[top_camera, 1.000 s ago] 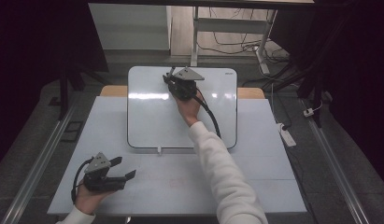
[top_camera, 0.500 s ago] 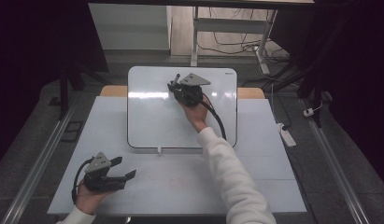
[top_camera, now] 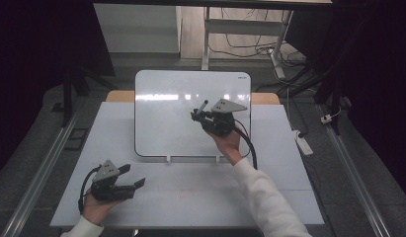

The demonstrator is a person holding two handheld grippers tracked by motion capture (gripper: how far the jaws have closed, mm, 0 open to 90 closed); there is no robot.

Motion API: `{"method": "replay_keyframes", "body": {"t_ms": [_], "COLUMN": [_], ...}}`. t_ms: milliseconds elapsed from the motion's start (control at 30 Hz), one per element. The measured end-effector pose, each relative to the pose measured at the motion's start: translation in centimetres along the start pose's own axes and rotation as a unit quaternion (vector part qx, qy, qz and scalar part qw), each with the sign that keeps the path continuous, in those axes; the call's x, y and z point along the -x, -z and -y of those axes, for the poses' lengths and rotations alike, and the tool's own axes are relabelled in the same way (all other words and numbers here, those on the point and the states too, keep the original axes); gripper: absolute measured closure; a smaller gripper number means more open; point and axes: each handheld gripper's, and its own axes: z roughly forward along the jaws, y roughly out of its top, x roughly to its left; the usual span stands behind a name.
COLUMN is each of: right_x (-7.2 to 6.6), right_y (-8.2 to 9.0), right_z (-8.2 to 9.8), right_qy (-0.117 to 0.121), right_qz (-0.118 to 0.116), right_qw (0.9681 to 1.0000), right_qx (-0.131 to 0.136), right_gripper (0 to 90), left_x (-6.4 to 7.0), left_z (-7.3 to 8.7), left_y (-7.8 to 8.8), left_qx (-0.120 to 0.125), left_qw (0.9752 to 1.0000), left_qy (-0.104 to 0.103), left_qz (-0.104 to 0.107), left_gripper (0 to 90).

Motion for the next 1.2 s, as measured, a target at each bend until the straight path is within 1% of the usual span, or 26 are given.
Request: {"method": "replay_keyframes", "body": {"t_ms": [67,133,233,333,433,600,667,767,900,1000,1133,1200], "right_x": [-0.5,-0.9,-1.5,-2.3,-2.8,-3.4,-3.7,-4.1,-4.7,-5.1,-5.6,-5.9], "right_y": [1.0,1.6,2.6,3.3,3.6,4.0,4.1,4.3,4.5,4.6,4.5,4.4], "right_z": [0.7,1.2,2.0,2.7,3.2,4.5,4.9,5.1,5.6,5.9,6.2,6.3], "right_qy": [-0.006,-0.01,-0.027,-0.028,-0.028,-0.035,-0.032,-0.031,-0.031,-0.035,-0.033,-0.032], "right_qz": [-0.015,-0.024,-0.043,-0.058,-0.065,-0.075,-0.079,-0.083,-0.086,-0.09,-0.094,-0.097], "right_qw": [0.9998,0.9996,0.9986,0.9976,0.9971,0.9956,0.9952,0.9947,0.9941,0.9933,0.9925,0.9921], "right_qx": [-0.007,-0.011,-0.016,-0.022,-0.029,-0.044,-0.049,-0.052,-0.059,-0.063,-0.07,-0.072], "right_gripper": [78.5,78.5,78.5,78.4,78.4,78.4,78.3,78.3,78.4,78.3,78.3,78.3], "left_x": [0.1,0.1,0.2,0.2,0.2,0.0,0.1,0.3,0.9,1.6,2.8,3.4], "left_z": [-0.1,-0.1,-0.2,-0.3,-0.4,-0.4,-0.5,-0.9,-1.7,-2.8,-4.8,-5.7], "left_y": [0.0,0.0,0.0,-0.1,-0.1,0.0,0.0,0.1,0.3,0.2,-0.2,-0.6], "left_qx": [0.004,0.008,0.011,0.014,0.017,0.024,0.025,0.031,0.042,0.051,0.062,0.062], "left_qw": [1.0,0.9999,0.9999,0.9998,0.9998,0.9996,0.9996,0.9994,0.999,0.9984,0.9971,0.9964], "left_qy": [0.0,-0.001,-0.003,-0.003,-0.003,-0.001,-0.001,-0.006,-0.013,-0.025,-0.041,-0.052], "left_qz": [-0.003,-0.006,-0.009,-0.01,-0.011,-0.012,-0.013,-0.013,-0.009,-0.003,0.015,0.023], "left_gripper": [23.3,23.3,23.5,23.6,23.6,23.8,23.8,23.8,23.8,23.8,23.8,24.1]}}
